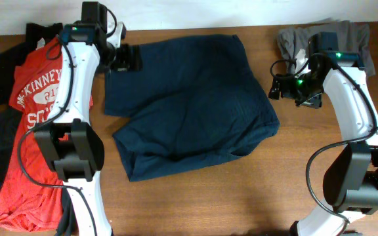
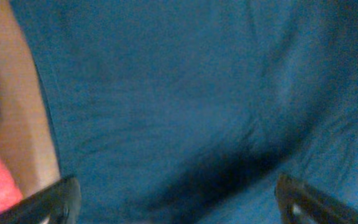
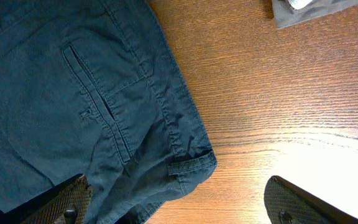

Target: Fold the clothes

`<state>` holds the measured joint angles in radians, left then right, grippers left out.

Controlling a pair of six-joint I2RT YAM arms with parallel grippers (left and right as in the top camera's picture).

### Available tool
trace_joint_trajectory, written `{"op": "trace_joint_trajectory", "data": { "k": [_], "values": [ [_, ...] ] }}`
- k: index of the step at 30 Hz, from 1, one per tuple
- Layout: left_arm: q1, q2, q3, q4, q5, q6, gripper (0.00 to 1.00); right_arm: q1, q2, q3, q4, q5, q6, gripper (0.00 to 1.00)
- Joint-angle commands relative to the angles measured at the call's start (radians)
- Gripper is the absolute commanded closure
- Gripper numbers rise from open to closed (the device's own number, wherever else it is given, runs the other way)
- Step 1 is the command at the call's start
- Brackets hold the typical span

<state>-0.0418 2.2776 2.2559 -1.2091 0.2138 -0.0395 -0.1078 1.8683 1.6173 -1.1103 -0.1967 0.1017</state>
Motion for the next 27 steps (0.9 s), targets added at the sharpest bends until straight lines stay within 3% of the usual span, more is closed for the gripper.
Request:
{"op": "trace_joint_trajectory", "data": {
  "k": [1,5,11,17,22,27],
  "values": [
    [0.000,-0.011,0.051,-0.221,0.013,-0.014,0.01,0.002,-0.018,0.000,-0.008,-0.002,-0.046,0.07],
    [0.001,-0.066,0.051,-0.374,-0.046,-0.064,0.01,0.000,-0.027,0.013,-0.022,-0.003,-0.045,0.08],
    [-0.053,-0.274,0.051,-0.438,-0.053,-0.092,0.01,0.000,-0.114,0.061,-0.117,-0.001,-0.046,0.09],
    [-0.171,-0.455,-0.031,-0.479,-0.271,-0.342,0.01,0.000,-0.179,0.060,-0.173,0.023,-0.045,0.08],
    [-0.230,-0.613,-0.313,-0.422,-0.346,-0.492,0.01,0.000,-0.179,0.060,-0.157,0.025,-0.046,0.06],
    [-0.230,-0.770,-0.753,-0.116,-0.308,-0.552,0.06,0.000,-0.179,0.060,-0.150,0.025,-0.046,0.04]
  ]
}}
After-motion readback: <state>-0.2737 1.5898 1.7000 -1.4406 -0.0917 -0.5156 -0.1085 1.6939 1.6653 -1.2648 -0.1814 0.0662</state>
